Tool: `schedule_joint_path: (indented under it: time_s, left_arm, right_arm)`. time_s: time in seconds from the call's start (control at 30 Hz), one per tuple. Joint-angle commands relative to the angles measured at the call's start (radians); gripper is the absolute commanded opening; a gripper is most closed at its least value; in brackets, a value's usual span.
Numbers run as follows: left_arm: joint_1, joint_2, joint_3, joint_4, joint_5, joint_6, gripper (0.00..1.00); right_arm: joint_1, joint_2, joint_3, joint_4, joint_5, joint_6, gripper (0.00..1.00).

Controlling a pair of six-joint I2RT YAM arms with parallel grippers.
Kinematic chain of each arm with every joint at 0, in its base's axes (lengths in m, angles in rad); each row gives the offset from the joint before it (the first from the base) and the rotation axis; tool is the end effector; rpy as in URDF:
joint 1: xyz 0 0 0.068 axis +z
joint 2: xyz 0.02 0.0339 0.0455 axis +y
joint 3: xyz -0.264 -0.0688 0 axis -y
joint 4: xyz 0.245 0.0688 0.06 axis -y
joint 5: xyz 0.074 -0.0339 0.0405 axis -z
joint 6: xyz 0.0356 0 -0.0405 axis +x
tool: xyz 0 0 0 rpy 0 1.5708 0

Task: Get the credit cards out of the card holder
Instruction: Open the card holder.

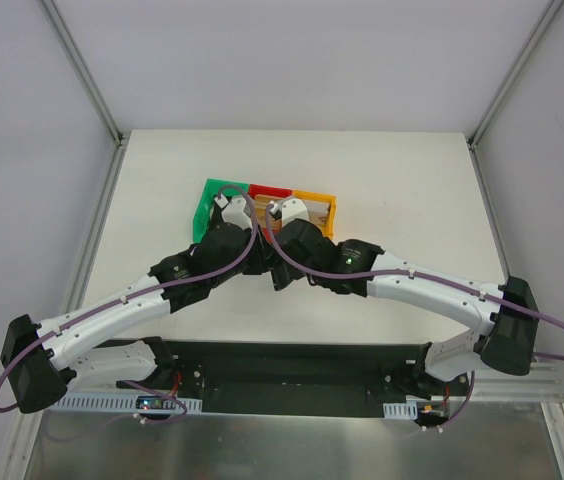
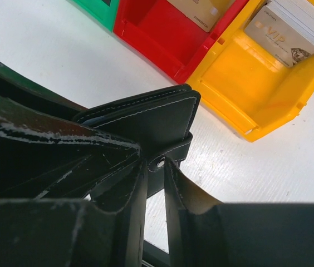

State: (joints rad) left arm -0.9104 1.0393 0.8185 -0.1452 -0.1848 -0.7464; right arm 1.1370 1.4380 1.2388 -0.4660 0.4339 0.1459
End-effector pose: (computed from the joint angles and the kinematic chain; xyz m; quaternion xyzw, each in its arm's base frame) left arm 0.1525 -0.1857 0.3070 0.0151 0.8220 -0.3643 0.4375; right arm 0.1484 0.2847 0.3199 -0.3347 0.8173 0.1005 0.4581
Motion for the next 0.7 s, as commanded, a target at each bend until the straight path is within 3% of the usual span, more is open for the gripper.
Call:
schedule_joint_path:
  time_s: [0.0,0.2,0.67]
  left_arm:
    - [-0.018,-0.041,0.038,0.045,0.021,-0.024,0.0]
    - [-0.019,-0.042,0.028,0.044,0.01,-0.022,0.0]
    - [-0.016,-0.051,0.022,0.027,-0.038,-0.016,0.0]
  right_arm:
    - [-0.005,0.019,0.031,-0.049,0.057,-0.009,0.18]
    - [-0.006,0.007,0.025,-0.059,0.06,-0.005,0.01]
    - [-0.025,-0.057,-0.009,-0.076,0.045,0.017,0.0]
